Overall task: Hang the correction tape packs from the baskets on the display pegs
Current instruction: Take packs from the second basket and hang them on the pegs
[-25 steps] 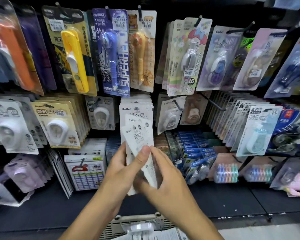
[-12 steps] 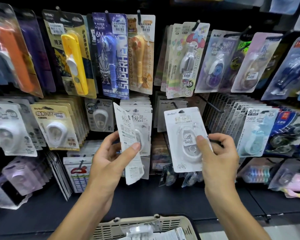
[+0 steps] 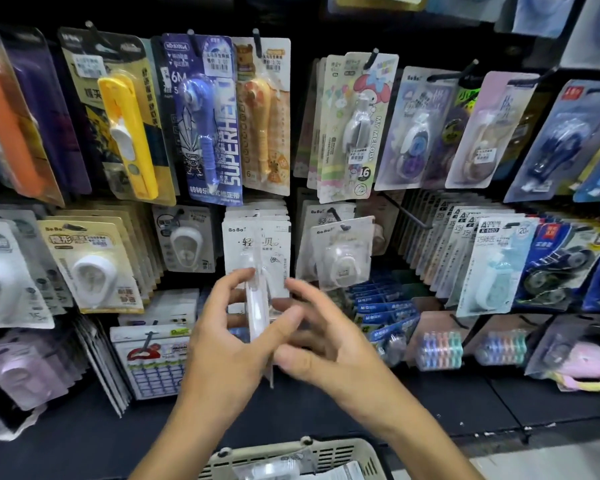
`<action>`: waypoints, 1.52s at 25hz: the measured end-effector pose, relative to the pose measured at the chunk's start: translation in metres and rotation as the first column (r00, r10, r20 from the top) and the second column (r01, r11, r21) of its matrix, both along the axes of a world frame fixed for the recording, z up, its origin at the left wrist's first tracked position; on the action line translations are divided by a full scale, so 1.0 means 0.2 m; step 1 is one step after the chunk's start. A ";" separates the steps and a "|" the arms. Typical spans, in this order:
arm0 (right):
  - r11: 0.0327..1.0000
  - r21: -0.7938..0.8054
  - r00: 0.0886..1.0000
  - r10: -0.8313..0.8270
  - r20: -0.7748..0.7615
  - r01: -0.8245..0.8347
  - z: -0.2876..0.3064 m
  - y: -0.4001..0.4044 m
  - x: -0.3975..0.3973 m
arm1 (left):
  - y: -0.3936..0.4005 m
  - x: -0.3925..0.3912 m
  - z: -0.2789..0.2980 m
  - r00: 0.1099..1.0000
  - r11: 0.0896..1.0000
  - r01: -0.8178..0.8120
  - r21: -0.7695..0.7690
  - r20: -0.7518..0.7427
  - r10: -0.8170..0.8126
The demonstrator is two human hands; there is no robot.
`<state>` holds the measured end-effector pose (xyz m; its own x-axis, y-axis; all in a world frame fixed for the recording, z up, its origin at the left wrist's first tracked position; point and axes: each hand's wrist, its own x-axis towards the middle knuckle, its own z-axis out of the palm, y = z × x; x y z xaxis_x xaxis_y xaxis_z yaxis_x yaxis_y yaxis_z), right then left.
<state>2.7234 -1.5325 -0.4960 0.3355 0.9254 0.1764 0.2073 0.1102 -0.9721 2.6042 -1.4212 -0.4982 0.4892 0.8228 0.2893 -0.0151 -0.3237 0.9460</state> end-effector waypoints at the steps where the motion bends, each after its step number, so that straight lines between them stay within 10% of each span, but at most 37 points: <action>1: 0.997 0.006 0.997 0.075 -0.012 -0.075 0.00 0.02 -0.04 | -0.01 0.01 0.00 0.999 0.999 0.035 0.023 -0.042 -0.034; 6: 0.971 0.178 0.980 -0.131 -0.151 0.157 0.03 0.02 0.03 | 0.00 0.02 0.00 0.947 0.941 0.321 -0.105 0.042 -0.319; 12: 0.842 0.148 0.828 -0.453 -0.330 0.519 0.04 -0.01 0.21 | 0.02 0.03 0.03 0.986 0.986 0.163 0.026 0.042 -0.164; 18: 0.634 0.156 0.653 -0.742 -0.152 0.757 0.05 -0.01 0.31 | 0.07 0.03 0.00 0.998 0.998 0.049 0.042 0.043 -0.051; 23: 0.878 -0.094 0.882 -0.461 0.093 0.469 -0.04 0.08 0.38 | 0.13 0.02 -0.08 0.982 0.973 -0.017 0.232 -0.181 0.060; 26: 0.782 -0.144 0.794 -0.602 0.078 0.607 -0.22 0.09 0.39 | 0.18 0.01 -0.19 0.915 0.968 0.032 0.247 -0.397 0.071; 30: 0.750 -0.487 0.894 -0.363 0.261 0.447 -0.83 -0.01 0.13 | 0.16 -0.16 -0.71 0.438 0.901 0.419 -0.111 -0.845 -0.308; 34: 0.570 -0.809 0.935 0.191 0.300 0.143 -1.39 -0.23 -0.16 | 0.06 -0.57 -1.28 -0.181 0.766 0.392 -0.510 -0.859 -0.480; 36: 0.533 -0.827 0.900 0.254 0.355 0.176 -1.52 -0.29 -0.20 | 0.05 -0.72 -1.45 -0.326 0.751 0.342 -0.565 -0.821 -0.469; 38: 0.535 -0.810 0.855 0.277 0.438 0.242 -1.56 -0.27 -0.19 | 0.06 -0.76 -1.53 -0.246 0.801 0.298 -0.519 -0.853 -0.461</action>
